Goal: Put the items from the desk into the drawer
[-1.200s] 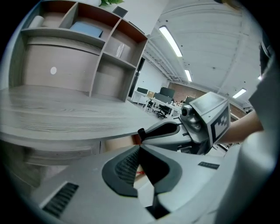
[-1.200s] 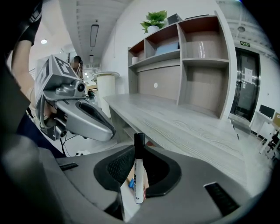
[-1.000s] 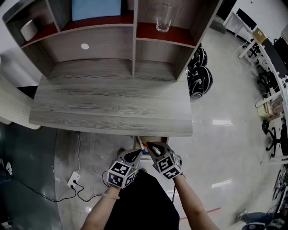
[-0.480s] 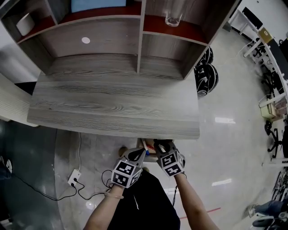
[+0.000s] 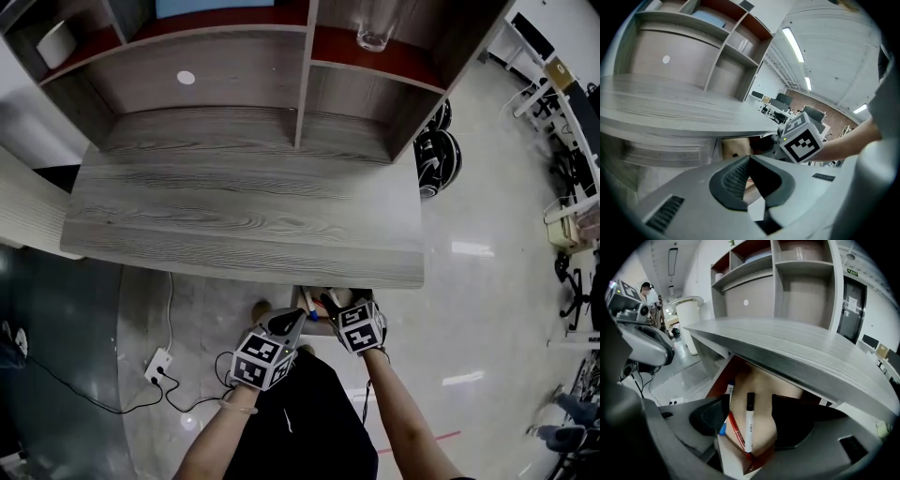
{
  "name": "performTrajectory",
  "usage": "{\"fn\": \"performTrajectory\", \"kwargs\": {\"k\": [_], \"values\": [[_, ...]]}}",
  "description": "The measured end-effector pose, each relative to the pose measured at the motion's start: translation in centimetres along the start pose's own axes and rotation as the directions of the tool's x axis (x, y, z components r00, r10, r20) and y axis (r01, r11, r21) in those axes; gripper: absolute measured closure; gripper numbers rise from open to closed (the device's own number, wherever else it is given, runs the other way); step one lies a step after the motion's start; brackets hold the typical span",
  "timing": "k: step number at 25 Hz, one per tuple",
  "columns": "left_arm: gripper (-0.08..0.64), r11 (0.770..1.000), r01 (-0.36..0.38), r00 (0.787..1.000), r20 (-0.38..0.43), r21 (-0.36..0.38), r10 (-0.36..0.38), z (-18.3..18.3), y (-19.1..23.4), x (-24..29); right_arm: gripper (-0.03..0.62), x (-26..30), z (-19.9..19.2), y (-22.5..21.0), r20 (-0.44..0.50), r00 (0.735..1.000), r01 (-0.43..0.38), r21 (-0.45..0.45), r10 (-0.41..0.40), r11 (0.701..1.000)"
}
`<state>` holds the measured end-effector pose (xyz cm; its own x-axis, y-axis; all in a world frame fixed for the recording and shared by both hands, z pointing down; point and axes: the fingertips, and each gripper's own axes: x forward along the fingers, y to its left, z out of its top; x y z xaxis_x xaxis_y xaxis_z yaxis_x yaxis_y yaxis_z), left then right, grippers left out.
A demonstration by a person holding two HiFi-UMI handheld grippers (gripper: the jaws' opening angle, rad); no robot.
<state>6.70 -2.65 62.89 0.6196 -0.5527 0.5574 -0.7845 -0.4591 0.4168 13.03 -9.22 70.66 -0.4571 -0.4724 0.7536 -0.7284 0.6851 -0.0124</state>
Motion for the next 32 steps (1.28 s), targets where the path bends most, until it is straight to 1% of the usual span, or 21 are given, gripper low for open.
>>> {"fn": "performTrajectory", "kwargs": {"k": [1, 10, 15, 20, 23, 26, 28, 32], "values": [[0.557, 1.0, 0.001, 1.0, -0.002, 0.0, -0.001, 0.0, 0.0, 0.0, 0.324, 0.1, 0.0, 0.0, -0.006, 1.0, 0.0, 0.011, 0.0, 1.0], [0.557, 1.0, 0.017, 0.999, -0.034, -0.002, -0.017, -0.5, -0.4, 0.3, 0.324, -1.3, -0.5, 0.2, -0.001, 1.0, -0.001, 0.053, 0.002, 0.999], [0.557, 0.999, 0.032, 0.999, -0.04, -0.011, -0.032, -0.3, -1.1, 0.2, 0.324, -2.1, -0.7, 1.1, 0.006, 1.0, -0.011, 0.047, 0.011, 0.999], [0.557, 0.999, 0.034, 0.999, -0.042, -0.006, -0.034, -0.1, -1.8, -0.4, 0.324, -3.2, -0.4, 1.4, 0.031, 0.999, -0.026, 0.091, 0.023, 0.995], [0.557, 0.999, 0.033, 0.999, -0.035, -0.003, -0.033, 0.3, -2.3, -0.9, 0.33, -4.2, 0.3, 1.3, 0.057, 0.998, -0.034, 0.126, 0.027, 0.991], [0.555, 1.0, 0.022, 1.0, -0.011, 0.007, -0.022, 1.0, -2.7, -1.8, 0.331, -5.8, 1.5, 1.4, 0.106, 0.994, -0.048, 0.167, 0.03, 0.985], [0.557, 1.0, 0.016, 1.0, 0.01, 0.011, -0.017, 1.5, -3.1, -2.4, 0.331, -7.2, 2.5, 1.4, 0.146, 0.989, -0.057, 0.191, 0.029, 0.98], [0.557, 1.0, 0.01, 0.999, 0.046, -0.003, -0.01, 2.6, -3.8, -3.7, 0.331, -10.2, 4.4, 1.8, 0.227, 0.973, -0.085, 0.254, 0.026, 0.964]]}}
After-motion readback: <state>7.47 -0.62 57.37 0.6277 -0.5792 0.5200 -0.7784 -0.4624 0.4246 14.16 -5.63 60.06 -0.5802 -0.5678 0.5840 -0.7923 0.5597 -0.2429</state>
